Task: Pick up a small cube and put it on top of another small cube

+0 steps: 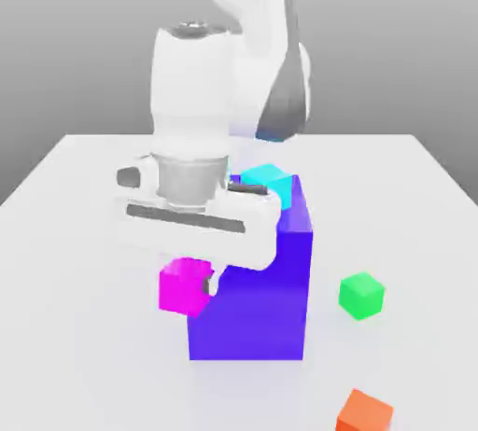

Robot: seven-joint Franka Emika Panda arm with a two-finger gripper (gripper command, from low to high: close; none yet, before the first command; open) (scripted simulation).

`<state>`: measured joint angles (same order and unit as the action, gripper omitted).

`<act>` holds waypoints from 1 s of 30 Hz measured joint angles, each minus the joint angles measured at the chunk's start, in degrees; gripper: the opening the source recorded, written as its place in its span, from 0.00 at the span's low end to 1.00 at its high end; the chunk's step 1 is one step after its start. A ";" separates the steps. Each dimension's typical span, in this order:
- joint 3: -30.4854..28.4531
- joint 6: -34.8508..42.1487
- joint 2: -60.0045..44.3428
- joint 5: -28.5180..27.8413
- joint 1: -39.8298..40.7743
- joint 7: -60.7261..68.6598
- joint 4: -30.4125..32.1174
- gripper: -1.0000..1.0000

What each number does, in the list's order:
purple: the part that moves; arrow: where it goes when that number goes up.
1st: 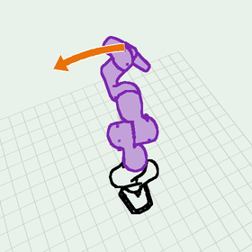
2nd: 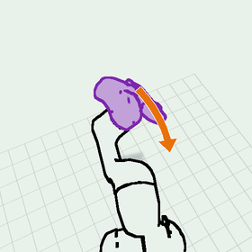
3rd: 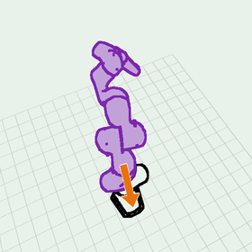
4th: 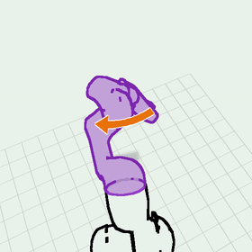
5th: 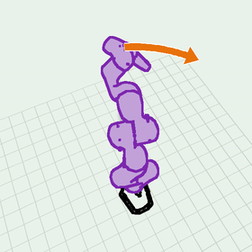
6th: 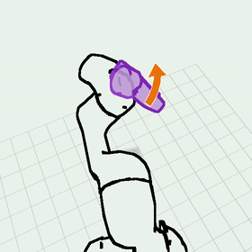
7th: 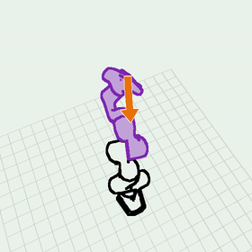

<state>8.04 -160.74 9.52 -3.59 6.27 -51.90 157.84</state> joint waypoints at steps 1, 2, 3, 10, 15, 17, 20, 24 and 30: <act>1.27 0.34 0.64 -0.04 -2.03 1.71 0.20 0.00; 2.48 0.68 1.26 -0.09 -4.12 3.41 0.40 0.00; 3.69 1.01 1.85 -0.14 -6.22 5.11 0.62 0.00; 9.86 3.54 5.03 1.59 -20.73 17.04 3.31 0.00; 8.12 5.98 5.44 9.00 -27.58 24.22 8.16 0.00; 7.62 6.45 5.01 11.21 -29.48 26.28 9.74 0.00; 8.09 3.55 1.53 10.22 -28.95 25.80 10.02 0.00; 8.62 -2.31 -4.72 6.21 -27.39 23.03 9.81 0.00; 7.78 -8.19 -10.96 0.69 -26.45 19.22 9.73 1.00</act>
